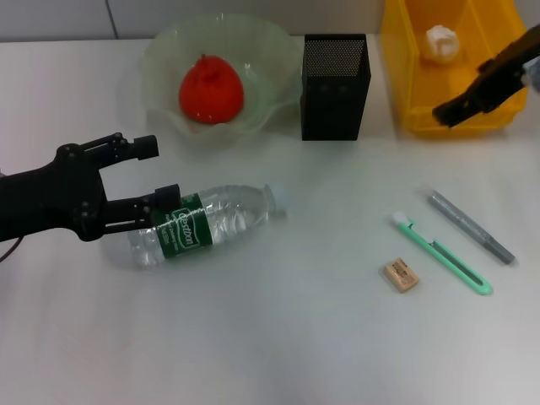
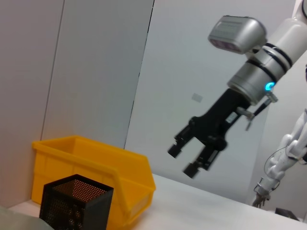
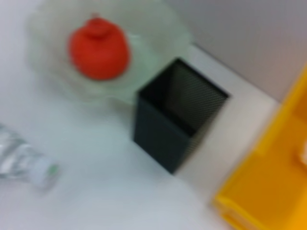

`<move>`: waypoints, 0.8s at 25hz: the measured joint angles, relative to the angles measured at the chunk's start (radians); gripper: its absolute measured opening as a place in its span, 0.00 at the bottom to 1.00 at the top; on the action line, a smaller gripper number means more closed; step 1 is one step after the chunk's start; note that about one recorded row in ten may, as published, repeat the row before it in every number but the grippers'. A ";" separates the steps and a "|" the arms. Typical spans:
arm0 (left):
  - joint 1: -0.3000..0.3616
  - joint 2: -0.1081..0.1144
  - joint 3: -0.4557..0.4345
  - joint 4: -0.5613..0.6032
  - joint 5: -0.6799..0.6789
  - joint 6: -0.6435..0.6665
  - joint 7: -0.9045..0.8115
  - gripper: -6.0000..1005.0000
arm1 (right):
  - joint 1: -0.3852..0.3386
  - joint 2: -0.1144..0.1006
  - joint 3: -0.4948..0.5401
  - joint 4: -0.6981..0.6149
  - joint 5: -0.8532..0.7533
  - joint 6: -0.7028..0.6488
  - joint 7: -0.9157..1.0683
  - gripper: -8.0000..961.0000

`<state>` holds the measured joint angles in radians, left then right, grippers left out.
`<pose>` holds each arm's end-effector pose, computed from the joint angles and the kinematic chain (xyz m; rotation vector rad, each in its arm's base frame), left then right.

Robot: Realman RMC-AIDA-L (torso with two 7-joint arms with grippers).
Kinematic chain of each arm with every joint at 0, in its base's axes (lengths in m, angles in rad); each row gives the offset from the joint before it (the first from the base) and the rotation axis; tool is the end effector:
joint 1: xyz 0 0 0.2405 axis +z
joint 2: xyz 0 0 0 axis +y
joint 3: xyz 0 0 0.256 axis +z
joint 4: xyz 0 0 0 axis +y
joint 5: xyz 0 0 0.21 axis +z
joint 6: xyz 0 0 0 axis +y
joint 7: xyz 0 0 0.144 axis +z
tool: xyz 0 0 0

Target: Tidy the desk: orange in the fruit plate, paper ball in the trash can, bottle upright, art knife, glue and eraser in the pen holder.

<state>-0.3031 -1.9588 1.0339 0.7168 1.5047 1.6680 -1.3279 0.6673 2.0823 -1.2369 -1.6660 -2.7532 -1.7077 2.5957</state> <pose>-0.2753 0.2851 0.0407 -2.6806 -0.5136 -0.9596 0.1297 0.3678 0.0729 -2.3920 0.7451 -0.4102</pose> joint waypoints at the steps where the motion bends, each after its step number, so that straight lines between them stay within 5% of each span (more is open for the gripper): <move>1: 0.000 0.002 -0.002 0.003 0.001 -0.002 0.012 0.84 | -0.014 0.000 0.002 -0.003 0.033 -0.006 -0.018 0.88; 7: -0.017 0.007 -0.025 0.044 0.051 -0.018 -0.038 0.84 | -0.258 0.000 0.007 0.003 0.312 0.140 -0.275 0.88; 9: -0.064 -0.002 -0.046 0.174 0.197 -0.049 -0.188 0.84 | -0.326 0.000 0.019 0.023 0.401 0.175 -0.368 0.88; 13: -0.079 -0.009 -0.046 0.222 0.239 -0.051 -0.231 0.83 | -0.403 0.002 0.077 0.085 0.532 0.195 -0.533 0.88; 14: -0.145 -0.048 -0.036 0.393 0.427 -0.049 -0.405 0.83 | -0.444 0.003 0.124 0.147 0.618 0.203 -0.660 0.88; 19: -0.186 -0.074 -0.016 0.484 0.534 -0.039 -0.512 0.83 | -0.495 0.000 0.247 0.313 0.785 0.179 -0.928 0.88; 20: -0.228 -0.100 0.028 0.574 0.658 -0.032 -0.604 0.82 | -0.495 0.000 0.247 0.313 0.785 0.179 -0.928 0.88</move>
<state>-0.5312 -2.0584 1.0620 1.2907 2.1623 1.6355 -1.9319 0.1719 2.0819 -0.9896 -1.3526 -1.9686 -1.5284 1.6678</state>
